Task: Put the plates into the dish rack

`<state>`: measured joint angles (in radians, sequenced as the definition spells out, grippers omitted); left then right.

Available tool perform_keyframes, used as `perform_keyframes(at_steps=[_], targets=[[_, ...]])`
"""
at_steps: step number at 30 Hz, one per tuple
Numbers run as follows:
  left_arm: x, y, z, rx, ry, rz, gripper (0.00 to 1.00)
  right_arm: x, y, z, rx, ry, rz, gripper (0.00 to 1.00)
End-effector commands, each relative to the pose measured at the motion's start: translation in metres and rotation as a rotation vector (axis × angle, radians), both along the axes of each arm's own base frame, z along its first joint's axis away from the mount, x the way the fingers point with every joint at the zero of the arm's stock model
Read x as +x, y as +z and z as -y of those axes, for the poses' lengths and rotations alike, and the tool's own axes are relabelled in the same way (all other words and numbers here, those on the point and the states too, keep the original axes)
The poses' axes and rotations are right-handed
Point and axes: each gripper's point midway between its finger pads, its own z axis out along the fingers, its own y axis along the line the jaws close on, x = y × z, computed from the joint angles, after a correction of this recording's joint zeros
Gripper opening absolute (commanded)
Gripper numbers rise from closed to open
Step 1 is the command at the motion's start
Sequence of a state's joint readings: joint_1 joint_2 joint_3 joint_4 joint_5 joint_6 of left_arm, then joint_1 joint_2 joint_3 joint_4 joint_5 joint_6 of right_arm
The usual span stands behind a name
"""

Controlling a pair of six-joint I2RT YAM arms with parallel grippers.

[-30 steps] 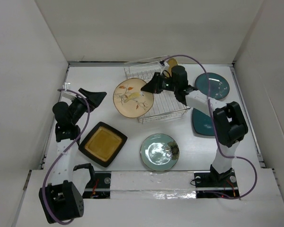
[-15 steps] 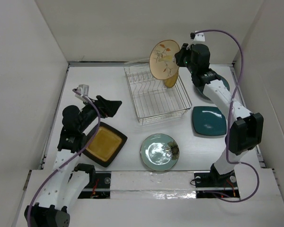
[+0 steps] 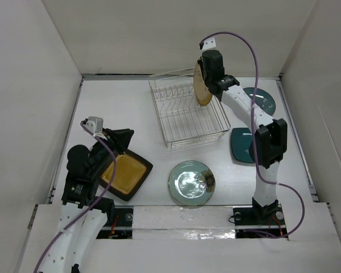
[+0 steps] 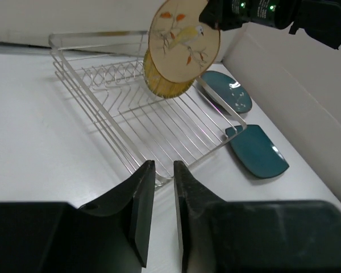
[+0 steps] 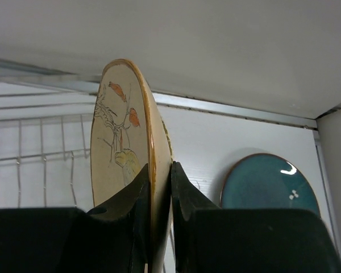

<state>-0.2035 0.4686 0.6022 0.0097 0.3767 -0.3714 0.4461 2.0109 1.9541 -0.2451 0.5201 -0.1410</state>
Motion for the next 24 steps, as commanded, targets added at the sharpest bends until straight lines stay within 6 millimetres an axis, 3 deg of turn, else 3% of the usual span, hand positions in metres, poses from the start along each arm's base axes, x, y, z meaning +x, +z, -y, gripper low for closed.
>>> perform_keyframes(at_steps=[1, 8, 13, 15, 19, 24], targets=[[0.0, 0.006, -0.004, 0.023, 0.02, 0.043, 0.14, 0.002, 0.086, 0.016, 0.003, -0.078, 0.211, 0.0], [0.0, 0.007, -0.003, 0.025, 0.012, 0.043, 0.14, 0.014, 0.068, 0.015, -0.046, -0.093, 0.185, 0.0], [0.002, 0.005, -0.003, 0.028, 0.016, 0.035, 0.14, 0.004, 0.104, 0.014, -0.013, -0.083, 0.258, 0.0], [0.003, 0.005, -0.003, 0.028, 0.02, 0.033, 0.14, 0.004, 0.108, 0.012, -0.01, -0.071, 0.263, 0.0], [0.004, 0.005, -0.006, 0.03, 0.039, 0.032, 0.14, 0.011, 0.084, 0.017, -0.022, -0.071, 0.218, 0.0], [0.005, 0.004, -0.008, 0.032, 0.05, 0.029, 0.14, 0.021, 0.041, 0.004, -0.013, -0.028, 0.15, 0.0]])
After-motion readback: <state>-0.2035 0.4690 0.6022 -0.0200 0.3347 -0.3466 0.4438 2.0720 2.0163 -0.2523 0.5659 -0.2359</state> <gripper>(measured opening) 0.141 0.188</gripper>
